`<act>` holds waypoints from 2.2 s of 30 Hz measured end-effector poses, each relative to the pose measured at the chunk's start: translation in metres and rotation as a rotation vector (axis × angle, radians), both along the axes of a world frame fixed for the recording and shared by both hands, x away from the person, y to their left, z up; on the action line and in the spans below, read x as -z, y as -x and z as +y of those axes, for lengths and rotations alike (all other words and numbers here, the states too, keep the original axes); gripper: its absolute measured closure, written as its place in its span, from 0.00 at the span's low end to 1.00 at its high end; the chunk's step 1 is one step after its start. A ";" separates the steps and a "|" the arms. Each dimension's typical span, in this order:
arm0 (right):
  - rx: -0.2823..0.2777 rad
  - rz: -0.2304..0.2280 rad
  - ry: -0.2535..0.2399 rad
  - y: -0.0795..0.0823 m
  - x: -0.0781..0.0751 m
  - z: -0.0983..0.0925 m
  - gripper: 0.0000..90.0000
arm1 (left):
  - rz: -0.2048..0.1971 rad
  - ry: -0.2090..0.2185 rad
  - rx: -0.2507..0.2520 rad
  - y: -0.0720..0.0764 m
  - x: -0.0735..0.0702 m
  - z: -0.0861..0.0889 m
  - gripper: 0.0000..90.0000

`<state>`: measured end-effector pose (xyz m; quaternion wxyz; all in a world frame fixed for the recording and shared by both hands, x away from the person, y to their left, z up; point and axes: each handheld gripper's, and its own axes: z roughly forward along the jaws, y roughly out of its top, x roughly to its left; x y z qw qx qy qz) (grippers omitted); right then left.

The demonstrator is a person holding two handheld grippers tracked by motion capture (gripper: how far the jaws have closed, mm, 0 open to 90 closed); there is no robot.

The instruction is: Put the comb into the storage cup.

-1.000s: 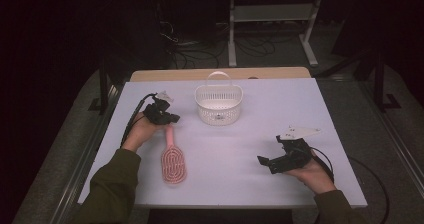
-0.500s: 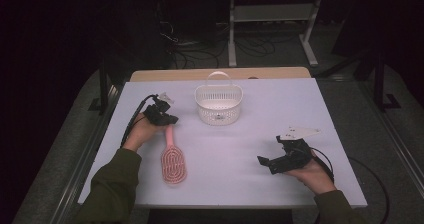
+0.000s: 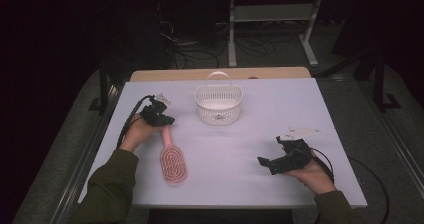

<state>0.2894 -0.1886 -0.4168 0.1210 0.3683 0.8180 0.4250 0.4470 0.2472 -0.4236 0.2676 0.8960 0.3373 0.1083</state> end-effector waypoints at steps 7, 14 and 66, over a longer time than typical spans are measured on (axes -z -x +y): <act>0.000 0.002 0.001 0.000 0.000 0.000 0.00 | 0.006 -0.026 -0.002 0.002 -0.001 0.006 1.00; 0.001 0.003 0.001 0.000 0.000 0.000 0.00 | 0.010 -0.040 -0.017 0.004 0.000 0.012 1.00; -0.001 0.011 0.006 -0.001 0.001 0.001 0.00 | 0.046 -0.072 -0.070 0.037 0.000 0.056 1.00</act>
